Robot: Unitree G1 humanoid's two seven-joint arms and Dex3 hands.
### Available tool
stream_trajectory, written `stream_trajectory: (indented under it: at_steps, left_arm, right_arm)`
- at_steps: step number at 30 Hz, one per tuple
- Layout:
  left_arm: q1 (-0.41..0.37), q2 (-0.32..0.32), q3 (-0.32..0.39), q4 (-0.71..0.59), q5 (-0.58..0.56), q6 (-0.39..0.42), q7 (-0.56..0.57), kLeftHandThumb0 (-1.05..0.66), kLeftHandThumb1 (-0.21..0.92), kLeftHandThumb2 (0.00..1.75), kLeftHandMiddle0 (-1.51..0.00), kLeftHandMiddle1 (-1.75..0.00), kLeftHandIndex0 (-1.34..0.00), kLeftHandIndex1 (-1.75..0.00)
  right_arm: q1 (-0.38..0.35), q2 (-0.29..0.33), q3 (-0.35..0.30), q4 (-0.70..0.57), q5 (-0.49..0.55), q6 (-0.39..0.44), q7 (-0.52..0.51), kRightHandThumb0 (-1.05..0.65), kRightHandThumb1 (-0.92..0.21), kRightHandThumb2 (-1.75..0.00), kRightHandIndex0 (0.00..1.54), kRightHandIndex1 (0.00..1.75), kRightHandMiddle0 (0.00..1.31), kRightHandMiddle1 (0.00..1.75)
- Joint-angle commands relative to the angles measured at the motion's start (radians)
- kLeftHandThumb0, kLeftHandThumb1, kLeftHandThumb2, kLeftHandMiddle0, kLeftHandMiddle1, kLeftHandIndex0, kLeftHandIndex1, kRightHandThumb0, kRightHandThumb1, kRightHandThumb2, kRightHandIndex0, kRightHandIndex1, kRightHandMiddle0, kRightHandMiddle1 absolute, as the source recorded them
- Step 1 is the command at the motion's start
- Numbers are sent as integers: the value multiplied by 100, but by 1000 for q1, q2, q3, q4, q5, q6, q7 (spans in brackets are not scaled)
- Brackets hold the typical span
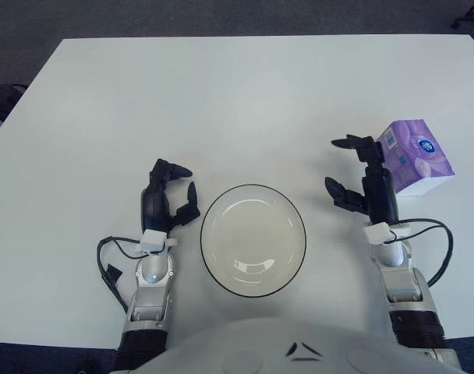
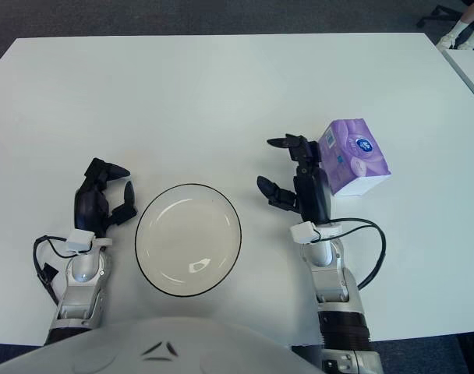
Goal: Put the tissue paper into the plate.
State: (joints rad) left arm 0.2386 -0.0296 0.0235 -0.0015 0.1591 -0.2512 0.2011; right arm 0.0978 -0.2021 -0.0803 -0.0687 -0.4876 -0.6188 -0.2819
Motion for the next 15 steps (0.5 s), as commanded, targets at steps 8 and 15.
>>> stream_trajectory:
  at_steps: [8, 15]
  left_arm:
    - [39, -14, -15, 94, -2, 29, -1, -45, 41, 121, -102, -175, -53, -175]
    - [37, -22, -16, 96, 0, 32, 10, -45, 42, 120, -103, -175, -53, -175]
  right_arm:
    - [-274, -4, -53, -33, -112, 57, -145, -105, -92, -67, 0, 1, 0, 1]
    - [-275, -18, -46, -31, -109, 73, -159, -105, -92, -66, 0, 0, 0, 0]
